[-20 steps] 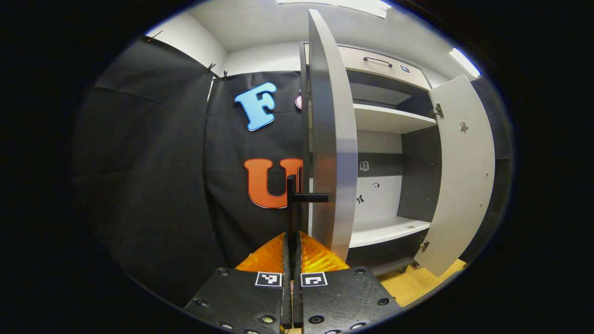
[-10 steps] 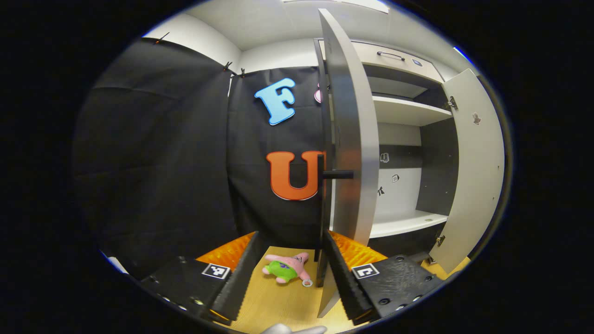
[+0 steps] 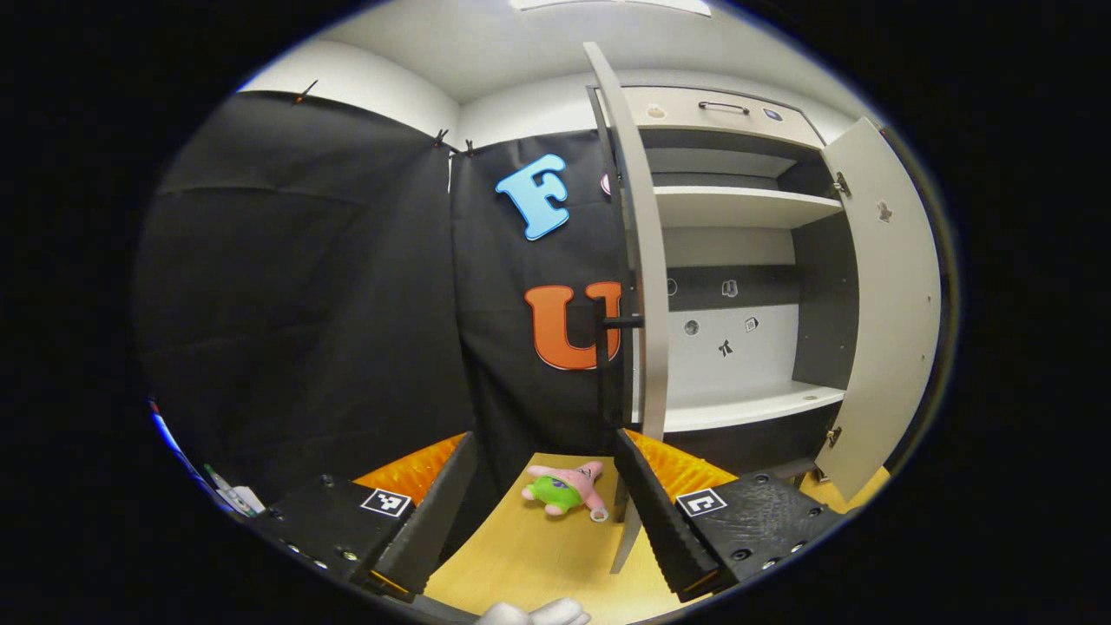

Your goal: Open the right door of the double-door shoe cabinet with the right hand, and open the left door with the left hand.

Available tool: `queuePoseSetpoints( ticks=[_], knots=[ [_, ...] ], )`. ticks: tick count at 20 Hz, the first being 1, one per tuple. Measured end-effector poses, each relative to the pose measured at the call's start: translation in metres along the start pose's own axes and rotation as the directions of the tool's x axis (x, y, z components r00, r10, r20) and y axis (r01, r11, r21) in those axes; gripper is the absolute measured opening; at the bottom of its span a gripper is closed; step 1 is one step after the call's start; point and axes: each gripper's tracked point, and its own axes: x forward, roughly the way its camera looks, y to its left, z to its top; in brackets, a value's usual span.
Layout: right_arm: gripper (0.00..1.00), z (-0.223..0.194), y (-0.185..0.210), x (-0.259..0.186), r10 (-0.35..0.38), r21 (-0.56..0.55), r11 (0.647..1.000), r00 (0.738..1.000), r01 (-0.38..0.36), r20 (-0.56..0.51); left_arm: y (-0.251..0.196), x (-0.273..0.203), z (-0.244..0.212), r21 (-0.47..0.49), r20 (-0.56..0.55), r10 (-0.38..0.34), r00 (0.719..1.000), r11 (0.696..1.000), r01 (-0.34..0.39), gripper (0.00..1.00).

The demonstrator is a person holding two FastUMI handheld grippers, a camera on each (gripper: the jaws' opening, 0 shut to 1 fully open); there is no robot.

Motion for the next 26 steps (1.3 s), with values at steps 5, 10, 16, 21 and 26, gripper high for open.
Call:
queuePoseSetpoints(
  ticks=[5, 10, 16, 21, 26],
  knots=[
    [1.00, 0.014, -0.015, 0.004, -0.020, -0.008, 1.000, 0.999, 0.021, 0.029, -0.036, -0.027, 0.040, -0.021, 0.038, -0.068, 0.997, 0.997, 0.069, 0.95],
    [1.00, 0.026, -0.030, 0.009, -0.048, -0.008, 0.999, 0.998, 0.048, 0.045, -0.078, -0.051, 0.075, -0.001, 0.098, -0.126, 0.987, 0.992, 0.127, 0.94],
    [0.99, 0.029, -0.047, 0.010, -0.089, -0.011, 0.996, 0.995, 0.089, 0.051, -0.131, -0.075, 0.068, 0.017, 0.104, -0.165, 0.981, 0.986, 0.164, 0.96],
    [1.00, 0.024, -0.055, 0.016, -0.109, -0.019, 0.994, 0.993, 0.110, 0.037, -0.171, -0.087, 0.048, 0.007, 0.092, -0.213, 0.973, 0.977, 0.213, 0.96],
    [0.99, 0.021, -0.059, 0.015, -0.122, -0.009, 0.992, 0.992, 0.122, 0.039, -0.184, -0.097, 0.015, -0.040, 0.022, -0.239, 0.971, 0.970, 0.240, 0.96]
  ],
)
